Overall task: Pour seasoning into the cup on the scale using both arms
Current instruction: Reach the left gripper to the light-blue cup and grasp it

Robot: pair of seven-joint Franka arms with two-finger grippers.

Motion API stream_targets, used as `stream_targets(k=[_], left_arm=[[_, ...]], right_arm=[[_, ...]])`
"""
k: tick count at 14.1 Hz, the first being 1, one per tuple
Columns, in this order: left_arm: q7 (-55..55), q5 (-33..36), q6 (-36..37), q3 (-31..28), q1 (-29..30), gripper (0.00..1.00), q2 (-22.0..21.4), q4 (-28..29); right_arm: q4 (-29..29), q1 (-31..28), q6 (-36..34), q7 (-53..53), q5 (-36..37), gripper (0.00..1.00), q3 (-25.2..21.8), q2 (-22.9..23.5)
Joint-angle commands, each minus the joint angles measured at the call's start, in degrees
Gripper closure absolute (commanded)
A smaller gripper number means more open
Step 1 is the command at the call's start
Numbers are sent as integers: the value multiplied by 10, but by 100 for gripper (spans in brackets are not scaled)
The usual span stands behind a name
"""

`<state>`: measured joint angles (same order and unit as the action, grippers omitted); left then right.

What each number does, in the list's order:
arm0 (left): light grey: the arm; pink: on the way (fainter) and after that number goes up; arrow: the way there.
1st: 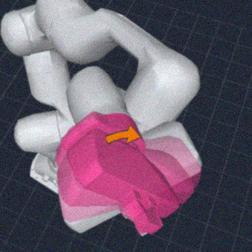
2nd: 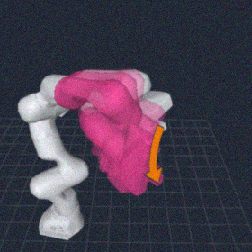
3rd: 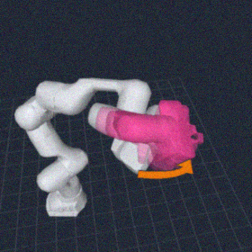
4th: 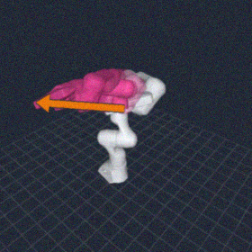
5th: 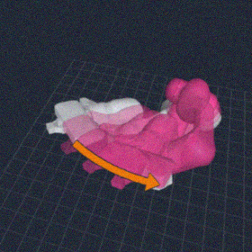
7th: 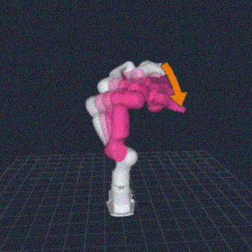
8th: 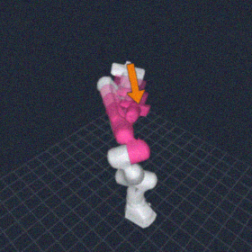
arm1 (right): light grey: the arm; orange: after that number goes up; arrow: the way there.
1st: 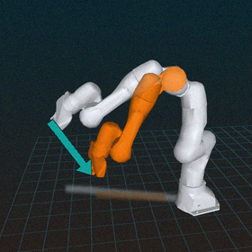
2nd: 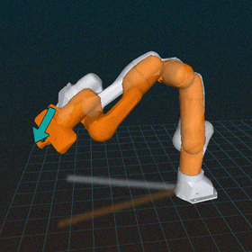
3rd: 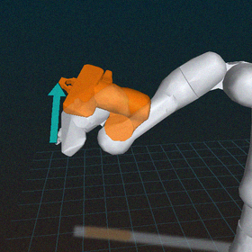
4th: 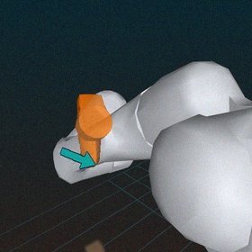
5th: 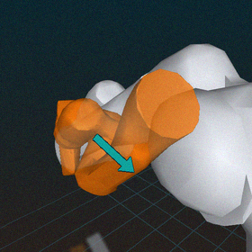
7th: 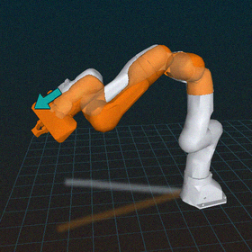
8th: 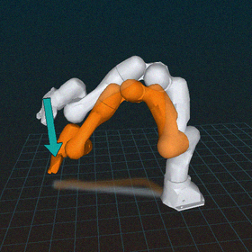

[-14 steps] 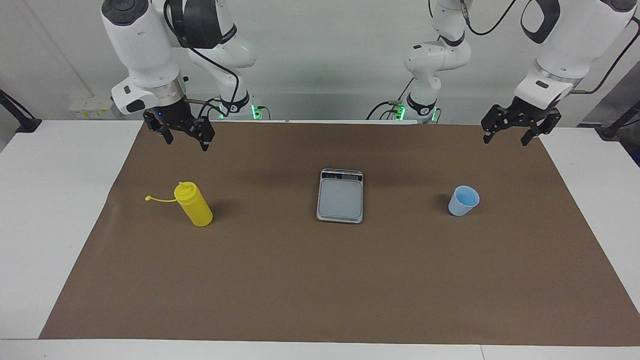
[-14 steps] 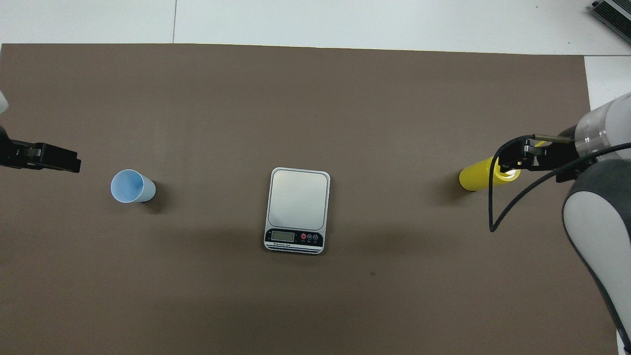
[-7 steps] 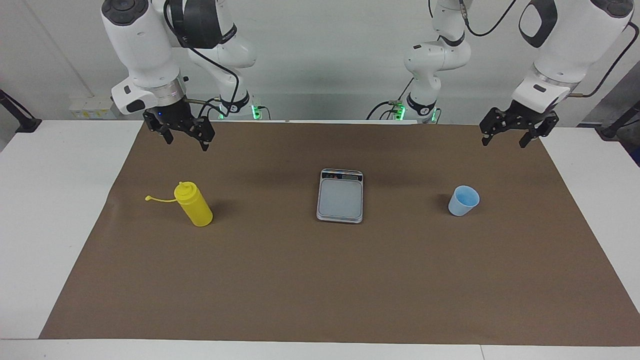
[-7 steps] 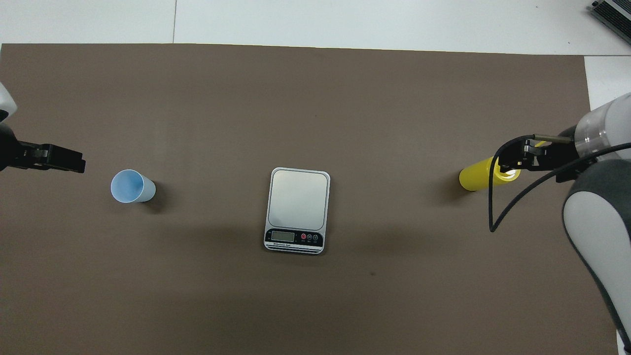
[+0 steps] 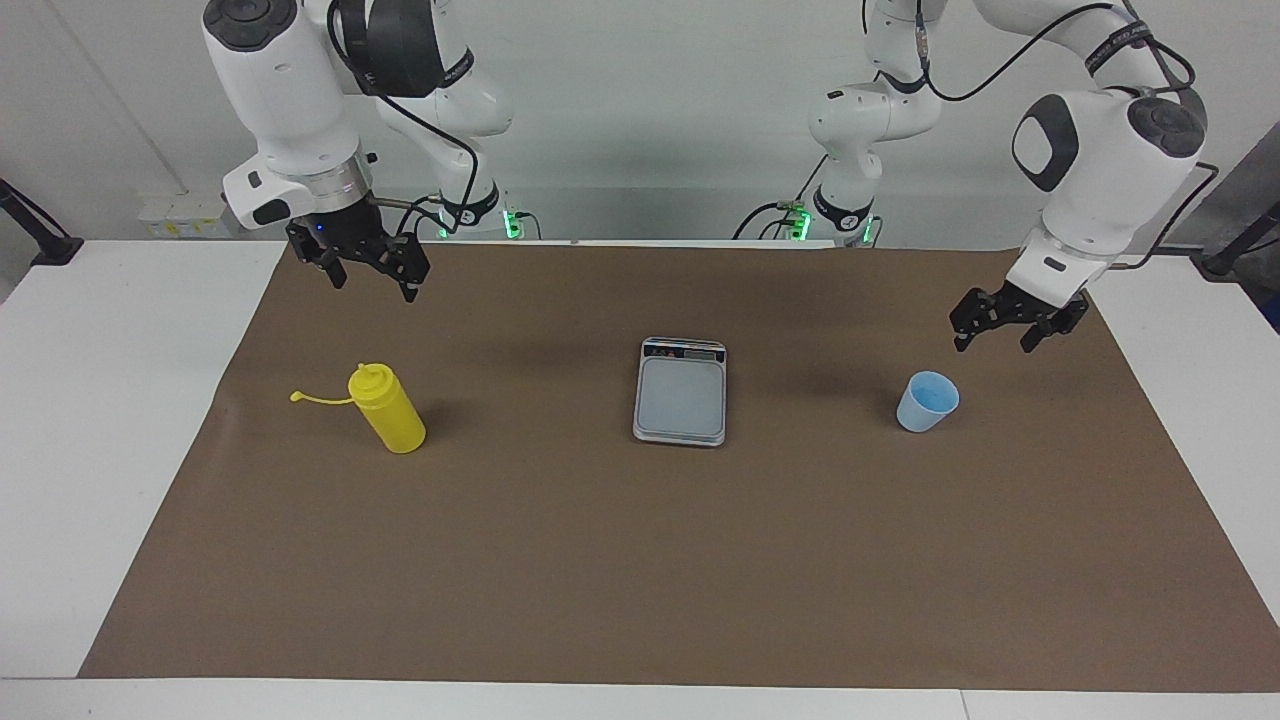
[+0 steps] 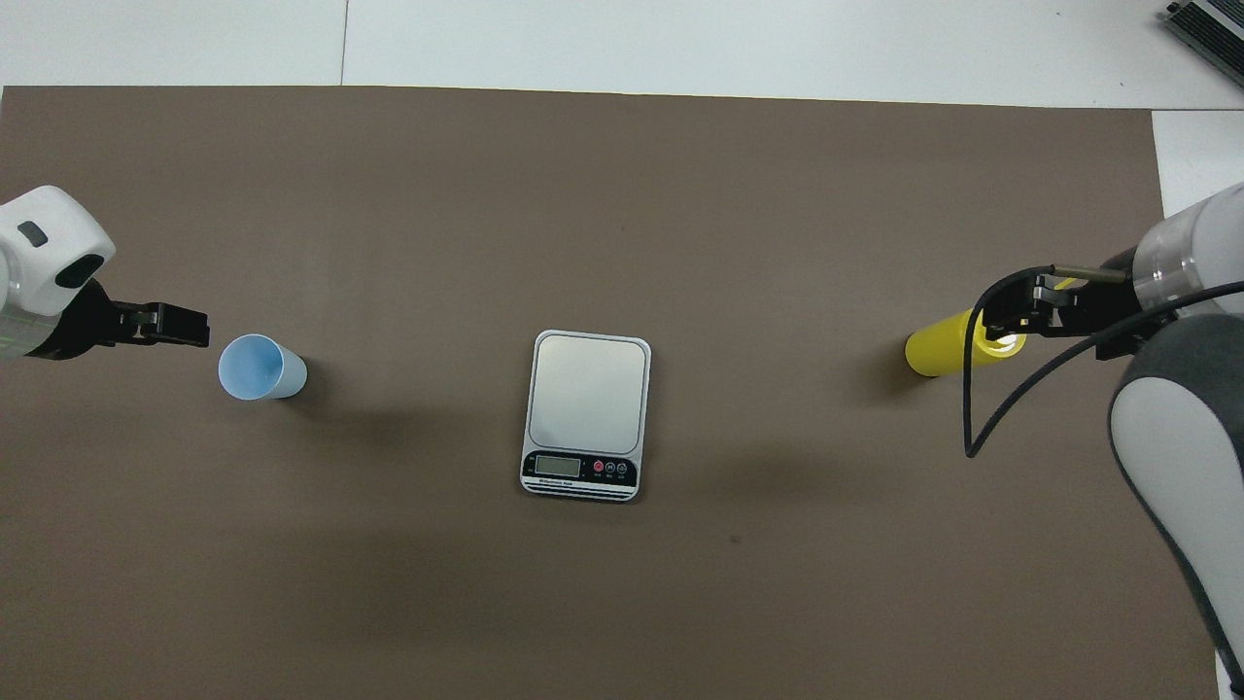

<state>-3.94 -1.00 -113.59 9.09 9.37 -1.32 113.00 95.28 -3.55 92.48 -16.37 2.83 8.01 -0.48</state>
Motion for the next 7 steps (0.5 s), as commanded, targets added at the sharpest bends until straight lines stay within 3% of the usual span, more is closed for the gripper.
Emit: stream_targets(k=[1,7], left_arm=[[6,-8,-90,3,15,0,-4,78],[36,-9,-173,4,14,0,14,136]], right_arm=[[16,-8,12,10,-13,0,3,-12],[16,-8,12,10,-13,0,3,-12]])
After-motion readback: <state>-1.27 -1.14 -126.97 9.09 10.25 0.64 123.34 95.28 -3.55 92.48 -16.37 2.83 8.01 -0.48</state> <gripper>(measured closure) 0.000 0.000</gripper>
